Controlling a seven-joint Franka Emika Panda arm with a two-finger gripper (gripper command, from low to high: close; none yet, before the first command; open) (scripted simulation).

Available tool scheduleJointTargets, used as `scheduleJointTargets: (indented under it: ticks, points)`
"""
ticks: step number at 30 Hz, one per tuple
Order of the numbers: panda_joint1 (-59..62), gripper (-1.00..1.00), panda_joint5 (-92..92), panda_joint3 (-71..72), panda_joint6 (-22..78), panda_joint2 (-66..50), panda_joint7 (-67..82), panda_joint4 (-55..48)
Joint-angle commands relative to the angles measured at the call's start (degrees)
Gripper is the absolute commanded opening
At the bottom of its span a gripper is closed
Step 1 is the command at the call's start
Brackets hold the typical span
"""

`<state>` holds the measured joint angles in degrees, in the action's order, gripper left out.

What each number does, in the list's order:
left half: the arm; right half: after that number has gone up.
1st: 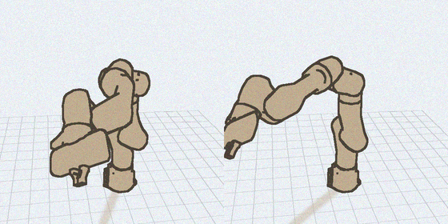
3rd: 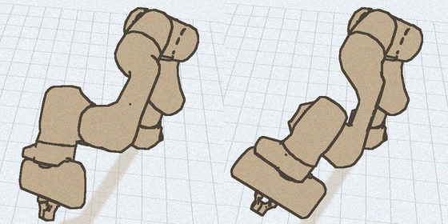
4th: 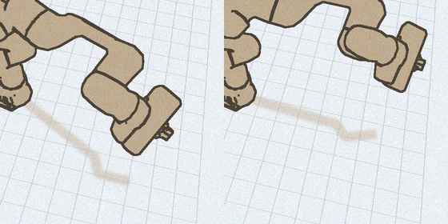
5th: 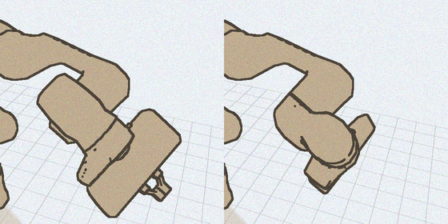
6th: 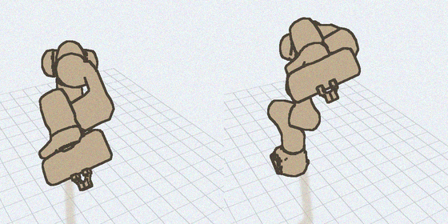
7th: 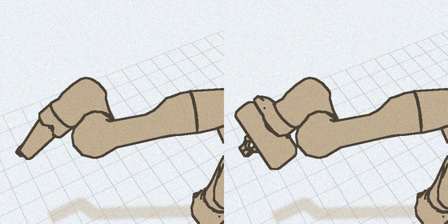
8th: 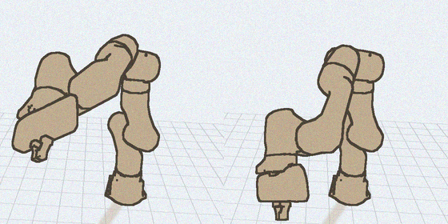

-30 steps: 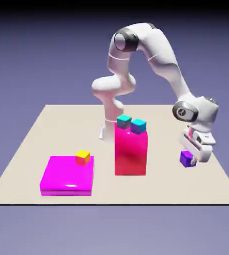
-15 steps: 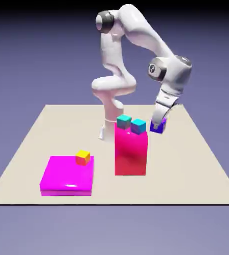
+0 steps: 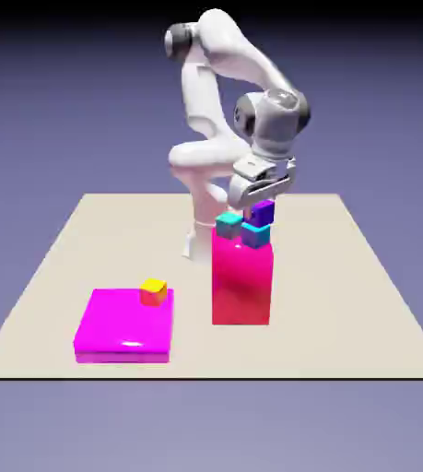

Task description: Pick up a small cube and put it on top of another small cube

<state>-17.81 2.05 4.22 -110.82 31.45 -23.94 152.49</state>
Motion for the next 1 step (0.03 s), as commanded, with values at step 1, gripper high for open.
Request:
scheduleJointTargets:
  ticks: [1]
  points:
    - [0.0, 1.00, -0.1, 0.0, 2.4, 0.3, 0.1, -2.1]
